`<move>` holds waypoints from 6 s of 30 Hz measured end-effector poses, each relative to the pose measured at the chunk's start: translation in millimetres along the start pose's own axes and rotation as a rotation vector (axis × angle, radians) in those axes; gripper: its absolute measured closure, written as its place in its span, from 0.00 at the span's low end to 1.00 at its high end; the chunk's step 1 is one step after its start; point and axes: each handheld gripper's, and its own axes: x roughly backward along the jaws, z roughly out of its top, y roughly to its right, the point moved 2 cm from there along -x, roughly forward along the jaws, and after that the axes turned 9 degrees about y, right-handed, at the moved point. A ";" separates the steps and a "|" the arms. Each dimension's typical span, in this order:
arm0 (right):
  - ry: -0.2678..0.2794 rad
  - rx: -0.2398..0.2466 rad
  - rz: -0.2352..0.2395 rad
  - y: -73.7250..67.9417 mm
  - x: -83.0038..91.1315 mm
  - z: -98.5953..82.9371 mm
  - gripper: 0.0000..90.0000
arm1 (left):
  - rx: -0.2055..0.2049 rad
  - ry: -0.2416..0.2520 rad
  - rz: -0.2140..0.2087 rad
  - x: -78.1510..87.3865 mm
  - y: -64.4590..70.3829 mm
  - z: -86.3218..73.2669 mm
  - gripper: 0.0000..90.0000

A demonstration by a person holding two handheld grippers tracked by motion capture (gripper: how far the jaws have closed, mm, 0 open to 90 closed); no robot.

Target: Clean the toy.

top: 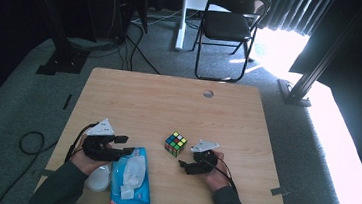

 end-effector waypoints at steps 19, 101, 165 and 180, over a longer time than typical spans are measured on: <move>-0.001 0.000 0.000 -0.1 0.0 -0.1 0.24 | -0.049 -0.100 -0.047 -16.5 8.7 -17.8 0.59; 0.000 -0.001 -0.002 1.1 -1.2 0.7 0.24 | -0.110 -0.054 0.029 -4.0 12.2 -3.4 0.79; 0.000 -0.003 -0.003 1.0 -1.5 1.0 0.24 | -0.098 0.005 0.254 -12.3 -11.4 24.7 0.97; 0.001 -0.001 -0.003 1.2 -1.5 1.0 0.24 | -0.150 -0.007 0.348 -34.2 -44.0 43.0 0.97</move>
